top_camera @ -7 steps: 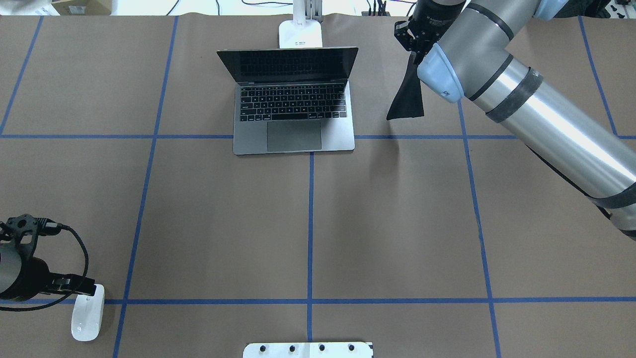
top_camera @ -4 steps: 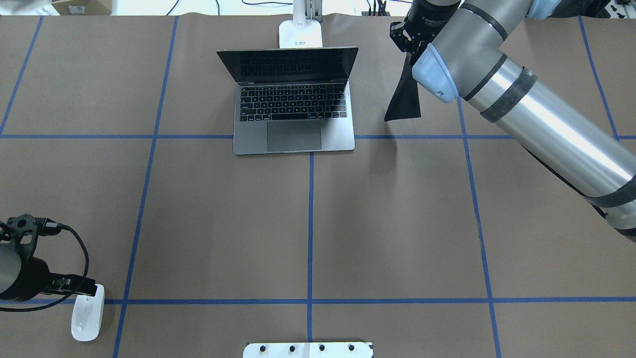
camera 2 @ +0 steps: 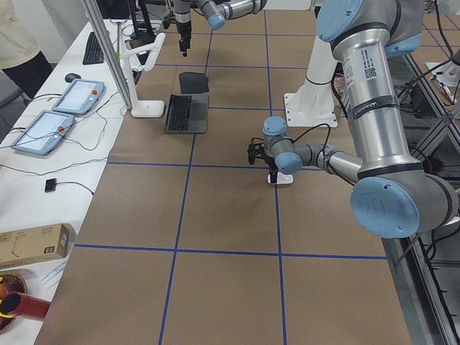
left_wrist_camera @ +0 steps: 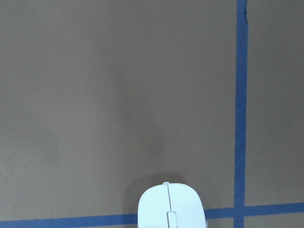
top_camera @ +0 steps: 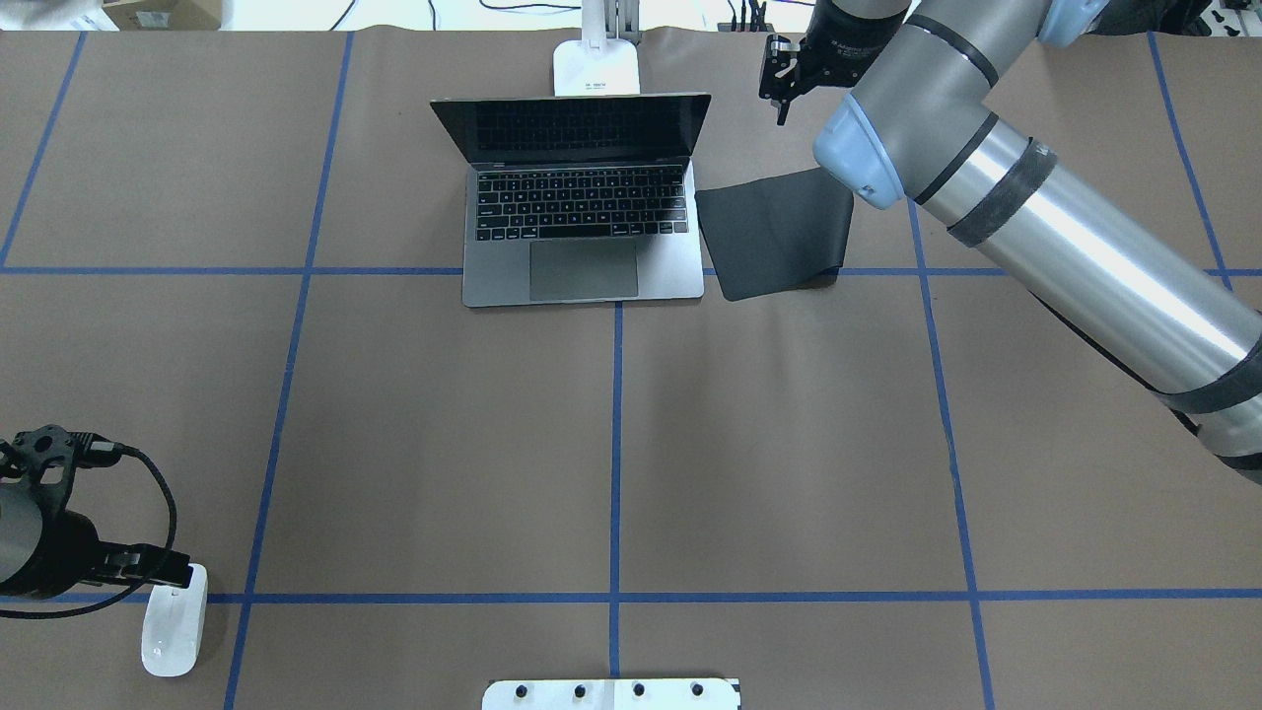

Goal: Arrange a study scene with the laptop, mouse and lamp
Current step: 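Release the mouse pad and withdraw the right arm while the left gripper grasps the mouse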

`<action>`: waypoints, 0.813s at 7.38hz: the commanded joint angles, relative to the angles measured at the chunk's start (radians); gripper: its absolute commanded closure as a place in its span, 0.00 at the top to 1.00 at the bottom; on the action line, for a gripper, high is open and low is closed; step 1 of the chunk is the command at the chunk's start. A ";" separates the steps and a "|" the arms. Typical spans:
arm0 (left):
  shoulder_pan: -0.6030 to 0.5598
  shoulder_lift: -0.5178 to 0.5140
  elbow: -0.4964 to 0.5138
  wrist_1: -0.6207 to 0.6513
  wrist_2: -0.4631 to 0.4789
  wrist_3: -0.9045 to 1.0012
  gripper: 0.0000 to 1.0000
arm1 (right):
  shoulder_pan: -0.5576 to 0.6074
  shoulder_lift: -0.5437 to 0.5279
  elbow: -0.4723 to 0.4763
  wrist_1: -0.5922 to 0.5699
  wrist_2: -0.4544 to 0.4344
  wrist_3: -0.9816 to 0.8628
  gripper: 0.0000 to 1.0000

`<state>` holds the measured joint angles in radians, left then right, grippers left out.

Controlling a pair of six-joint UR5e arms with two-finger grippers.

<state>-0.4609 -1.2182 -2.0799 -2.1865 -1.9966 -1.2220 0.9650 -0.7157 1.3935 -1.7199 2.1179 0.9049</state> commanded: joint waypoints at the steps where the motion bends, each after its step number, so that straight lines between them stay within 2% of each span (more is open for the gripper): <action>1: 0.055 -0.009 0.004 0.001 0.043 -0.071 1.00 | -0.005 -0.019 0.001 0.000 0.002 -0.012 1.00; 2: 0.117 -0.012 0.010 0.002 0.085 -0.108 1.00 | -0.005 -0.043 0.010 0.000 0.008 -0.023 1.00; 6: 0.165 -0.012 0.035 0.004 0.137 -0.114 1.00 | -0.006 -0.064 0.018 0.002 0.010 -0.044 1.00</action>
<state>-0.3068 -1.2281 -2.0586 -2.1835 -1.8758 -1.3344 0.9589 -0.7771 1.4085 -1.7187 2.1257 0.8622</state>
